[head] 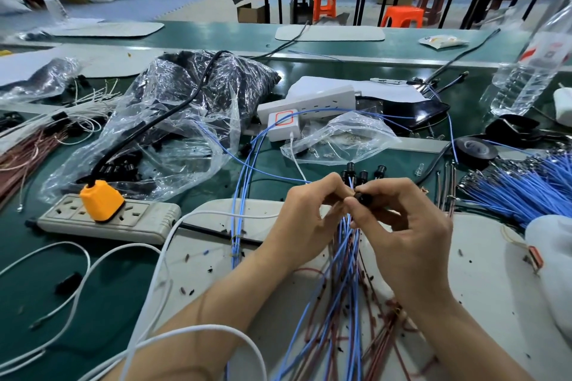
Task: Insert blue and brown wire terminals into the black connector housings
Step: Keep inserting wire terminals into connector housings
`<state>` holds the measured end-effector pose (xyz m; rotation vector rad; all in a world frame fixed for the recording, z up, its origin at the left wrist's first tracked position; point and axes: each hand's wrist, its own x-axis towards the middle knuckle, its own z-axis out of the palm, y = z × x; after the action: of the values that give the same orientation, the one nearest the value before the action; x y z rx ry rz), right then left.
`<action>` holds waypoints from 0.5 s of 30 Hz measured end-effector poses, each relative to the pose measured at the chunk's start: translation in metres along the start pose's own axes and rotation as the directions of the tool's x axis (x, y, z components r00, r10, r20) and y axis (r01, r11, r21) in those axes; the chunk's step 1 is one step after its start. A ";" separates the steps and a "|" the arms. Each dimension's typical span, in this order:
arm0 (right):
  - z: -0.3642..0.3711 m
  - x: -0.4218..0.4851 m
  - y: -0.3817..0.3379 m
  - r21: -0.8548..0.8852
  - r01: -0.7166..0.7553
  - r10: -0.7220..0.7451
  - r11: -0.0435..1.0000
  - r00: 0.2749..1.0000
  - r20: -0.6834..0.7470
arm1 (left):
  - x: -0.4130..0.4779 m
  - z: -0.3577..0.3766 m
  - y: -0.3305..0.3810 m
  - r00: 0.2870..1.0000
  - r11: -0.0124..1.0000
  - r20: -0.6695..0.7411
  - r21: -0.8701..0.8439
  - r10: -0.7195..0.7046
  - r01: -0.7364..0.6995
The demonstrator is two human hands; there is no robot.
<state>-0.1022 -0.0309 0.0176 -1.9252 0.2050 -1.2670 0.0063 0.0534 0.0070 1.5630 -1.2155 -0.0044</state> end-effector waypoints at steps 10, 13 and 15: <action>-0.005 0.009 0.001 0.001 -0.138 0.138 0.990 0.990 0.028 | -0.002 -0.001 0.001 0.998 0.998 0.033 0.020 0.058 -0.059; -0.017 0.019 0.006 0.006 -0.214 0.214 0.977 0.977 -0.007 | -0.002 -0.001 0.002 0.999 0.999 -0.027 -0.029 0.032 -0.033; -0.029 0.027 0.016 -0.161 -0.283 0.277 0.945 0.959 -0.062 | -0.002 -0.001 -0.001 0.996 0.999 -0.088 -0.035 0.022 -0.025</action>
<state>-0.1091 -0.0716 0.0301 -1.9308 0.6021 -1.1247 0.0069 0.0553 0.0060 1.5024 -1.1588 0.0562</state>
